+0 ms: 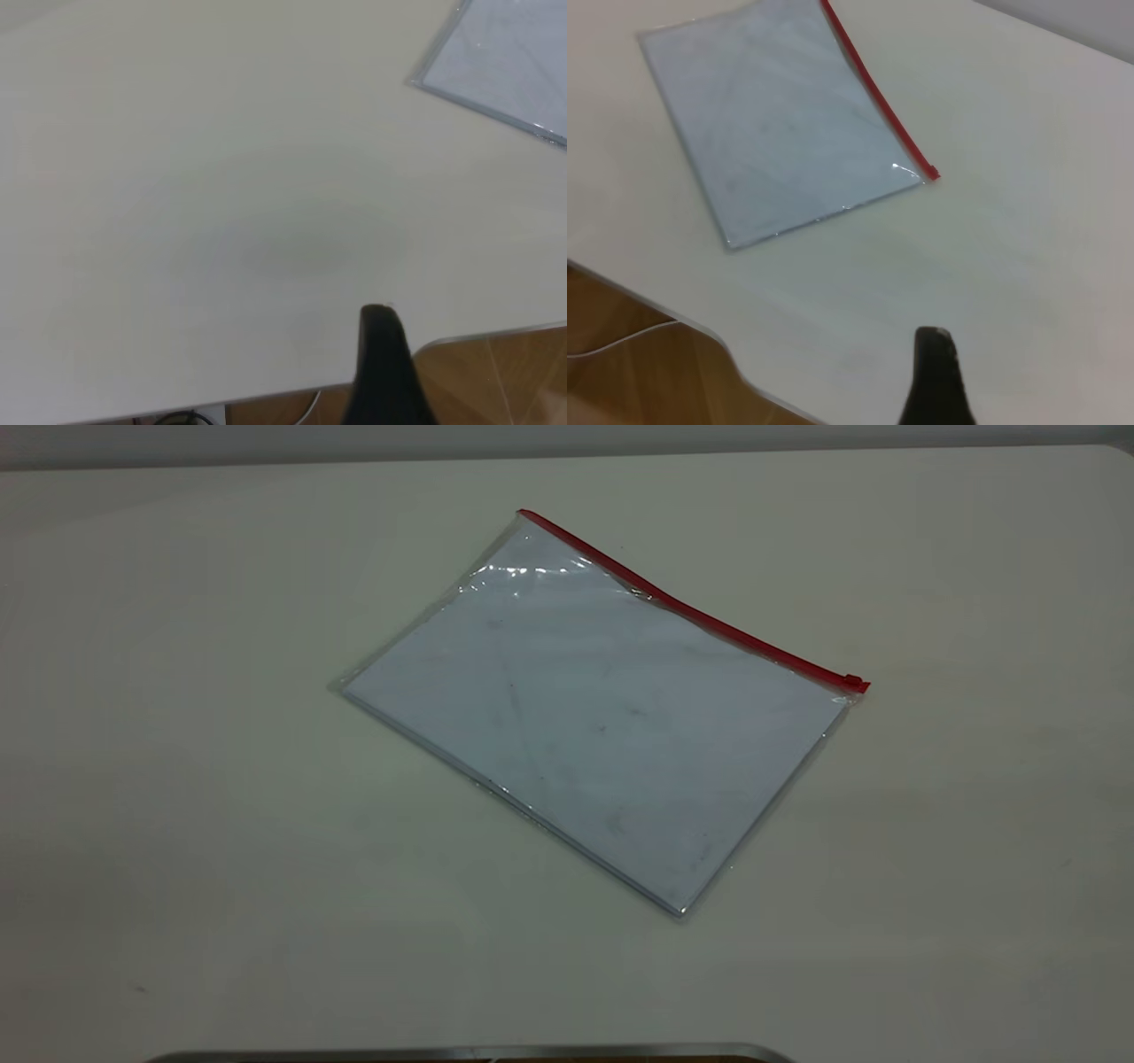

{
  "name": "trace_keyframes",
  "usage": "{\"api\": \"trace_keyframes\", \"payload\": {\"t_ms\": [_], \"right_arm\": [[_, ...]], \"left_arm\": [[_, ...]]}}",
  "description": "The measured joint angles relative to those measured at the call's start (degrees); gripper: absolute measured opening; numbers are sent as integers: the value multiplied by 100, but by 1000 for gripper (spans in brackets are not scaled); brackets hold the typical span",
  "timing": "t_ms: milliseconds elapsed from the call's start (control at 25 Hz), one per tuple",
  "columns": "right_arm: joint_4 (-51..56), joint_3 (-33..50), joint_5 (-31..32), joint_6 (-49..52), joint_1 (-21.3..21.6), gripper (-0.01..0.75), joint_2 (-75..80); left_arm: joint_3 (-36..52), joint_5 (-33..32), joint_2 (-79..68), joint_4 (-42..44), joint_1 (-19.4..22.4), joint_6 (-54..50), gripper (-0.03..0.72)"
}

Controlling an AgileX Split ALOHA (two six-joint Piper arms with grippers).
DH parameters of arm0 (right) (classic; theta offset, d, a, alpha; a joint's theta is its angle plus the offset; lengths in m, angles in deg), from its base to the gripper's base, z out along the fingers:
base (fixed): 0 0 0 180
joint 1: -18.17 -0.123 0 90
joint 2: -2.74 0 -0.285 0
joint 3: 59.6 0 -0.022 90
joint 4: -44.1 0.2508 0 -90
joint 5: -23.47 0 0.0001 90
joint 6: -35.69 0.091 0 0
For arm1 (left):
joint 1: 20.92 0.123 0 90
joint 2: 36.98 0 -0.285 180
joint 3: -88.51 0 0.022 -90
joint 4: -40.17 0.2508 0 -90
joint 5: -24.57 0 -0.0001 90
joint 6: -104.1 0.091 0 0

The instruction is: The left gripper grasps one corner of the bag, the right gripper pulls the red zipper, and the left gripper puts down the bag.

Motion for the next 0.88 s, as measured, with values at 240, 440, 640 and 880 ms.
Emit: {"api": "trace_keyframes", "payload": {"t_ms": [240, 440, 640, 880], "right_arm": [[-751, 14, -123, 977, 0, 591, 0], [-1334, 14, -176, 1748, 0, 591, 0], [-1386, 14, -187, 1842, 0, 591, 0], [-1389, 14, -187, 1842, 0, 591, 0]], "left_arm": [[0, 0, 0, 0, 0, 0, 580], [0, 0, 0, 0, 0, 0, 580], [0, 0, 0, 0, 0, 0, 580], [0, 0, 0, 0, 0, 0, 580]]}}
